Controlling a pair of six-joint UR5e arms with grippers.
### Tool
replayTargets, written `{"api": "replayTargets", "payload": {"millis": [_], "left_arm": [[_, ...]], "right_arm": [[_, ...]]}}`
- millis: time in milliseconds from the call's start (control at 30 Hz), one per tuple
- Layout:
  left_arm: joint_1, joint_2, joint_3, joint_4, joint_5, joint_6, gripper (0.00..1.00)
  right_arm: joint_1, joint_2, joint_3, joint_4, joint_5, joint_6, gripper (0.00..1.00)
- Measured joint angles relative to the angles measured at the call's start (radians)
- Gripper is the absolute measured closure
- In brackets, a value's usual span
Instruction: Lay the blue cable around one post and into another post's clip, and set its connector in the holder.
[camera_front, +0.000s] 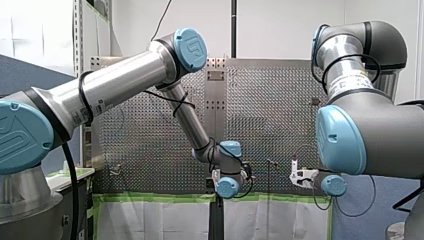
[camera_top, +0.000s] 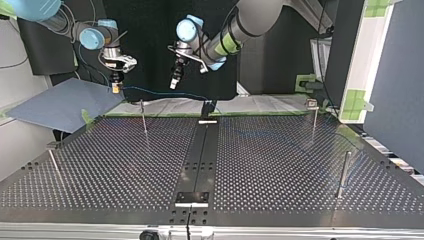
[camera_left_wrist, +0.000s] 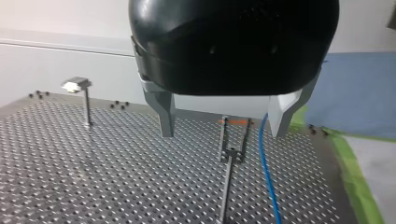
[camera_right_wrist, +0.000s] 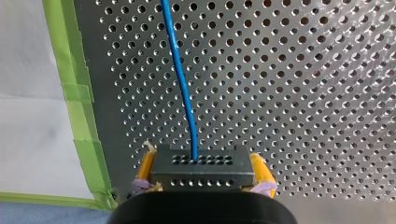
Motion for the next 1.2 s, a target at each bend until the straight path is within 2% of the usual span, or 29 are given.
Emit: {"api": "replayTargets", "payload": {"millis": [167,333,667,967,1200], "left_arm": [[0.008,0.0,0.001,-0.052,-0.019,0.011,0.0],[0.012,-0.002,0.005,-0.075,-0.024,0.01,0.0],[0.03,-0.076,0.083,-0.137,-0.022,-0.037,0.0],[0.064,-0.092,0.152,-0.155,-0.022,-0.038,0.0],[0.075,-0.092,0.161,-0.154,-0.022,-0.037,0.0]], "right_arm": [[0.0,0.0,0.0,0.001,0.001,0.0,1.0],[0.001,0.0,0.0,0.001,0.001,-0.002,1.0],[0.001,0.0,0.0,0.001,0.002,-0.003,1.0],[0.002,0.0,-0.001,0.001,0.002,-0.003,1.0],[0.002,0.0,-0.001,0.002,0.002,-0.003,1.0]]}}
